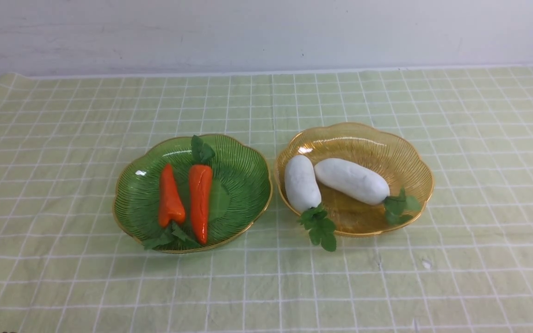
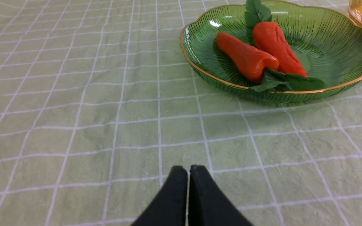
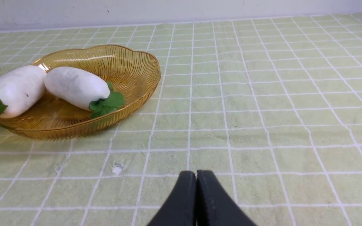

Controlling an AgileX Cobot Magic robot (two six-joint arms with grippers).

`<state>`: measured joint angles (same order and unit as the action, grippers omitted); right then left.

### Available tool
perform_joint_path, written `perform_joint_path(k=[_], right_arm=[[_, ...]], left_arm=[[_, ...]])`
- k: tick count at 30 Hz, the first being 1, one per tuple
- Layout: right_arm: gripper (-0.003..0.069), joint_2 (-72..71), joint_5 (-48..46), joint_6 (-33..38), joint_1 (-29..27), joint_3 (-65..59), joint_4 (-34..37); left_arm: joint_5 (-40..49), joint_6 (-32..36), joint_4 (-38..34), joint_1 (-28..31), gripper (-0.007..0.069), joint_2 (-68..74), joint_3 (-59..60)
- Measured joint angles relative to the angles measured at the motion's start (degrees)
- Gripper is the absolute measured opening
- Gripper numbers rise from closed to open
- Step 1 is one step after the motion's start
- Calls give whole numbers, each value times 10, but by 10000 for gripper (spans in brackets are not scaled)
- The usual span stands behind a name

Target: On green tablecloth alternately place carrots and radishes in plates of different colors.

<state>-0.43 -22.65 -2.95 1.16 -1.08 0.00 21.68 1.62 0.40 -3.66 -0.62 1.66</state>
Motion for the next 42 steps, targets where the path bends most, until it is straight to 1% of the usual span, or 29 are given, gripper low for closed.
perform_joint_path(k=[42], right_arm=[[-15, 0, 0, -9, 0, 0, 0]], left_arm=[[0, 0, -1, 0, -8, 0, 0]])
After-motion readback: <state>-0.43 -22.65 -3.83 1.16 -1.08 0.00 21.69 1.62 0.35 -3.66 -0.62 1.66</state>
